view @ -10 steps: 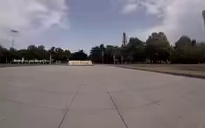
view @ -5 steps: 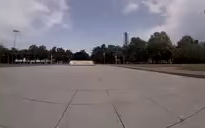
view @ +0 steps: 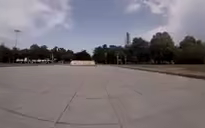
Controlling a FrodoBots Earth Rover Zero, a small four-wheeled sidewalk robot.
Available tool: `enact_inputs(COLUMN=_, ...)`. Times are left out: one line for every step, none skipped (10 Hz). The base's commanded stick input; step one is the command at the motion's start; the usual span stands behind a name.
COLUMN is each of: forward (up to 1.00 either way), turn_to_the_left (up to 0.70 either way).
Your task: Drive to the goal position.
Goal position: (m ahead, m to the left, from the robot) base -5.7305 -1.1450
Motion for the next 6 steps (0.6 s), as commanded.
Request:
enact_inputs(forward=1.0, turn_to_the_left=0.0)
enact_inputs(forward=1.0, turn_to_the_left=0.0)
enact_inputs(forward=1.0, turn_to_the_left=0.0)
enact_inputs(forward=1.0, turn_to_the_left=0.0)
enact_inputs(forward=1.0, turn_to_the_left=0.0)
enact_inputs(forward=1.0, turn_to_the_left=0.0)
